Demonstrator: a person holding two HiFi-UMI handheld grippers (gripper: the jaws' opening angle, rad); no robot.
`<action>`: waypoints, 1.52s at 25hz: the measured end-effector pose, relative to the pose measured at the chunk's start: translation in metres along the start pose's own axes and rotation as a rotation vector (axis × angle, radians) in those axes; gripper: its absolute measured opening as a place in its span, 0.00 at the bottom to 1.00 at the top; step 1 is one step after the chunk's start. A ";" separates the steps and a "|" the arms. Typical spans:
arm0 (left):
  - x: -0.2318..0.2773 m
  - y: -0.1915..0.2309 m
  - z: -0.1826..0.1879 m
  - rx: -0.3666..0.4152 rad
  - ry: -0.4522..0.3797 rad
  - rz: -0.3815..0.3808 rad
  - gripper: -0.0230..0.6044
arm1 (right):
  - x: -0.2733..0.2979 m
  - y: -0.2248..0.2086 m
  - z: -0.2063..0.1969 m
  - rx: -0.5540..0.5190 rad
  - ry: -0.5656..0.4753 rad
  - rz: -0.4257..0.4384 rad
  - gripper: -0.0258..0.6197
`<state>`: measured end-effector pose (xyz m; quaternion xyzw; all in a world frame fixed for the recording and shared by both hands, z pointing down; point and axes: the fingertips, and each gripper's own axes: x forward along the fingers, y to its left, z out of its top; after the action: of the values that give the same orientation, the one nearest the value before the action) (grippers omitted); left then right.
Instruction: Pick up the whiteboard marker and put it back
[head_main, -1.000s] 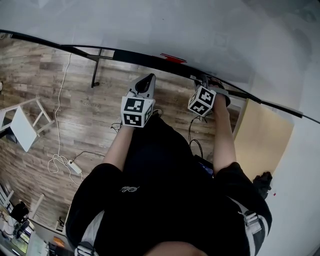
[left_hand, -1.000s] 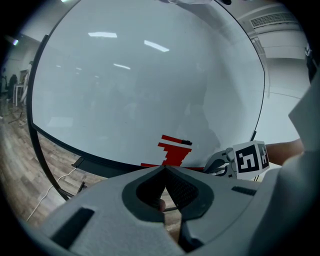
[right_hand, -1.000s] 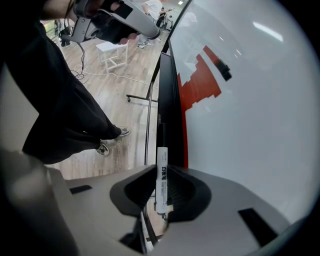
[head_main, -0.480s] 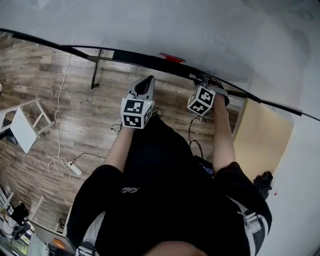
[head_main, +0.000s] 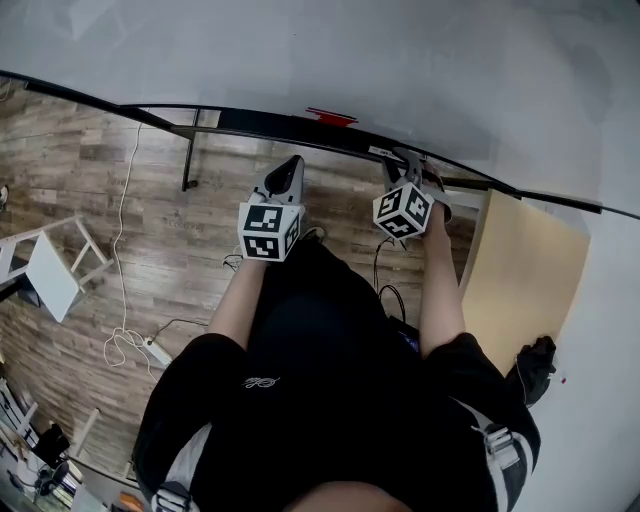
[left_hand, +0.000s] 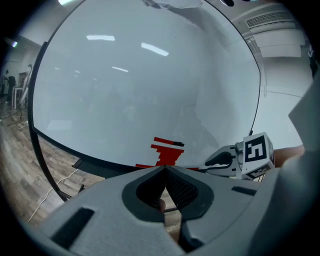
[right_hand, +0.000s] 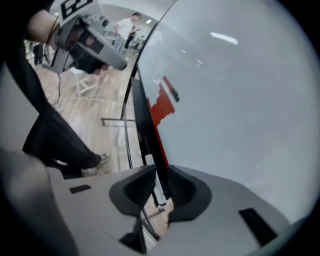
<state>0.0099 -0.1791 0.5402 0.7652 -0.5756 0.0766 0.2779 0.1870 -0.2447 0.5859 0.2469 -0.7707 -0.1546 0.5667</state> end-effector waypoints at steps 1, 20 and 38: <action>-0.001 -0.004 0.002 0.009 -0.008 0.001 0.05 | -0.009 -0.002 0.002 0.064 -0.040 -0.019 0.12; -0.058 -0.083 0.010 0.149 -0.069 -0.001 0.05 | -0.140 0.014 0.020 0.778 -0.506 -0.171 0.04; -0.214 -0.061 0.006 0.218 -0.187 -0.107 0.05 | -0.256 0.117 0.107 0.915 -0.633 -0.352 0.04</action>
<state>-0.0044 0.0080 0.4211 0.8242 -0.5457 0.0519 0.1422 0.1219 -0.0097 0.4096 0.5327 -0.8383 0.0360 0.1102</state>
